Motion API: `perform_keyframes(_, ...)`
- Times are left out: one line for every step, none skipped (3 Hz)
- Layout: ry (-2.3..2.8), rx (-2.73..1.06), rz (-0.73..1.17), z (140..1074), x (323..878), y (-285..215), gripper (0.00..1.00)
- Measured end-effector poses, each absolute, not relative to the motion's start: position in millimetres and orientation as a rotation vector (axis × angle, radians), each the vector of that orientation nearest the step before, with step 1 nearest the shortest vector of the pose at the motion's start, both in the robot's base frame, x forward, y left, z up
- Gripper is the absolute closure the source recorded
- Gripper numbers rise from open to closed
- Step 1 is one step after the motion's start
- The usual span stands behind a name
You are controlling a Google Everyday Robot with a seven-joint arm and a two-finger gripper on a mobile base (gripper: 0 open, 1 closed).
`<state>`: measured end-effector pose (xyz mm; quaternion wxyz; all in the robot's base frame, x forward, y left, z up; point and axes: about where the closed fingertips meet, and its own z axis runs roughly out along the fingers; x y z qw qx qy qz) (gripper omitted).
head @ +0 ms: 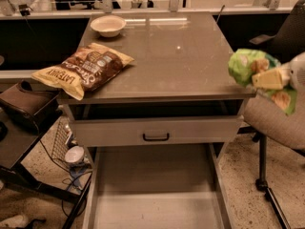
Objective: Place green rice chip bag into middle drawer
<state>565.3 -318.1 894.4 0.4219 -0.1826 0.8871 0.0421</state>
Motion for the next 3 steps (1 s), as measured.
perform_keyframes(2.303, -0.456, 0.311, 833, 502, -350, 1.0)
perform_keyframes(2.295, -0.538, 0.433, 797, 433, -384, 1.0)
perform_keyframes(2.296, -0.534, 0.435, 797, 433, -384, 1.0)
